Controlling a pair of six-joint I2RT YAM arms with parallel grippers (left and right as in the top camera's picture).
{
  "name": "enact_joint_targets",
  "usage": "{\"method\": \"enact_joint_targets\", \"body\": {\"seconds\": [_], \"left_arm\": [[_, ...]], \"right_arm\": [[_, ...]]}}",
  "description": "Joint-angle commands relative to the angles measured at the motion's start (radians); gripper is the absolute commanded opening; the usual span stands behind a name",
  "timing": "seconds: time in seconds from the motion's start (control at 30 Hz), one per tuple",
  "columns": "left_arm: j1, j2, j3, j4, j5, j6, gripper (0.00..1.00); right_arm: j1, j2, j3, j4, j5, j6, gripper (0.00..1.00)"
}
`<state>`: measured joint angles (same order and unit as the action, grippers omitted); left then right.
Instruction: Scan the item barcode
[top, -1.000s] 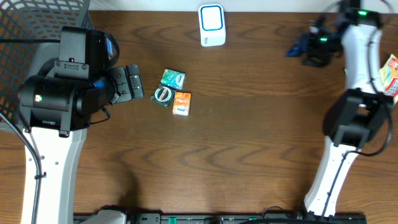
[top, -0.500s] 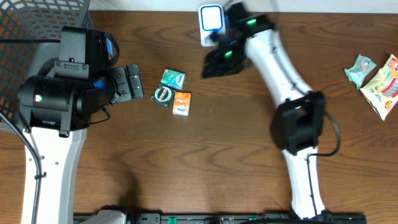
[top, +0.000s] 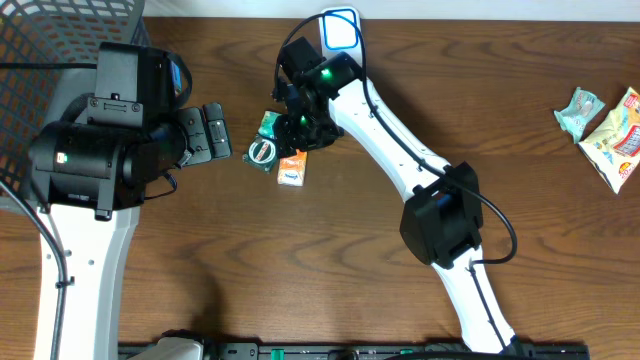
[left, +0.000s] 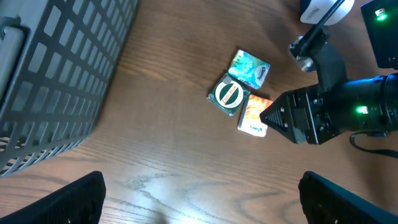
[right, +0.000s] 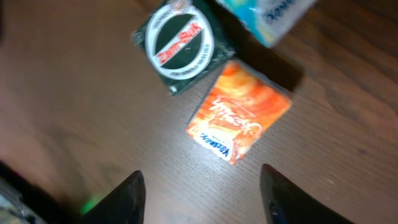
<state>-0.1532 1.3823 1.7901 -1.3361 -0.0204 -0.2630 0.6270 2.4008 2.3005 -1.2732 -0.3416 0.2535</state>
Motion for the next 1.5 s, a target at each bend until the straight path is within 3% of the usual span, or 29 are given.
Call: {"method": "enact_joint_targets", "body": {"seconds": [0.0,0.6,0.97,1.1,1.3,1.47], "left_arm": [[0.003,-0.002,-0.006,-0.003,0.006,-0.005,0.98],[0.003,-0.002,-0.006,-0.003,0.006,-0.005,0.98],[0.003,-0.002,-0.006,-0.003,0.006,-0.005,0.98],[0.003,-0.002,-0.006,-0.003,0.006,-0.005,0.98],[0.003,-0.002,-0.006,-0.003,0.006,-0.005,0.98],[0.003,-0.002,-0.006,-0.003,0.006,-0.005,0.97]], "right_arm": [[0.005,0.044,-0.006,0.001,0.056,0.131,0.51],[0.000,0.136,-0.006,-0.058,0.144,0.180,0.47],[-0.019,0.137,-0.006,-0.200,0.557,0.233,0.48],[-0.048,0.120,-0.002,-0.207,0.409,0.214,0.49],[-0.079,0.111,-0.003,-0.078,-0.143,-0.025,0.50],[-0.075,0.111,-0.005,-0.030,-0.187,-0.030,0.56]]}}
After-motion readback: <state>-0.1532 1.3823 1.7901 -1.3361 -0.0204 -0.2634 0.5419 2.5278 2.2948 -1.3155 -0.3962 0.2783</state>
